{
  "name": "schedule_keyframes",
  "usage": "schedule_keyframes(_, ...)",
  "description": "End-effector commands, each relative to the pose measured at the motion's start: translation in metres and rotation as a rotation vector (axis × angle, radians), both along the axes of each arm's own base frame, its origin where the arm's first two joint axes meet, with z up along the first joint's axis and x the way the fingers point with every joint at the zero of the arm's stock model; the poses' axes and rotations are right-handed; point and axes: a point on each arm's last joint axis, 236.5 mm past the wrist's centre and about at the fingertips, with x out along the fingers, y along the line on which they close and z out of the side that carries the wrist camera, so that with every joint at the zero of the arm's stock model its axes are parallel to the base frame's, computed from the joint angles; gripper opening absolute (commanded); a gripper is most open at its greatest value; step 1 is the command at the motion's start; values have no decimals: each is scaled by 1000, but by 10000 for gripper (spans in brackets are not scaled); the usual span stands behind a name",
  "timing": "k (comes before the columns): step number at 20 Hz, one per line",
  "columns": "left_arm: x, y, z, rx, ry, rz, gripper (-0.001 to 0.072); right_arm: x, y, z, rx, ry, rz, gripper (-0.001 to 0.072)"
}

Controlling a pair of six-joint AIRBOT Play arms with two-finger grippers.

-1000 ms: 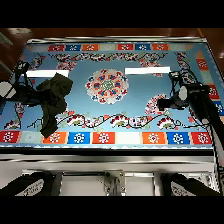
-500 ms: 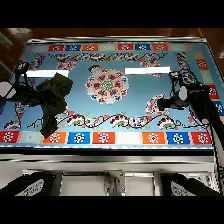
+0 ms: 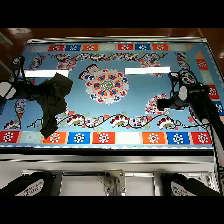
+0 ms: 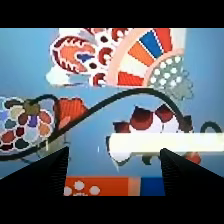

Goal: Fold the shirts.

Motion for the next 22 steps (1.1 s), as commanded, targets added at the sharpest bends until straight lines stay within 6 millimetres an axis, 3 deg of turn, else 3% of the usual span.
schedule_keyframes(1, 19, -4, 17, -43, -102, 23, 697, -2, 1, -1, 5, 10, -2, 687)
schedule_keyframes(3, 22, 0, 12, 4, -104, -4, 696, -2, 2, -1, 8, 12, -2, 687)
schedule_keyframes(5, 37, 29, -5, 50, -83, 76, 699, -2, 3, -1, 12, 11, -3, 687)
schedule_keyframes(9, 48, 83, -85, 18, 217, 231, 717, -4, 17, -2, 79, 18, -16, 687)
schedule_keyframes(11, 56, 88, -121, 14, 330, 236, 719, -4, 22, -2, 102, 21, -20, 687)
schedule_keyframes(15, 69, 79, -178, 9, 430, 217, 719, -4, 23, -2, 106, 21, -20, 687)
schedule_keyframes(18, 70, 75, -200, 1, 468, 213, 712, -4, 23, -2, 107, 19, -20, 687)
schedule_keyframes(19, 70, 75, -201, 1, 470, 213, 511, -4, 23, -2, 107, 19, -21, 687)
schedule_keyframes(20, 70, 75, -196, 6, 467, 199, 100, -4, 23, -2, 107, 19, -20, 687)
schedule_keyframes(21, 74, 73, -184, 19, 450, 153, 35, -4, 23, -1, 107, 18, -20, 687)
schedule_keyframes(22, 81, 69, -165, 26, 413, 112, 35, -1, 23, -1, 107, 7, -19, 687)
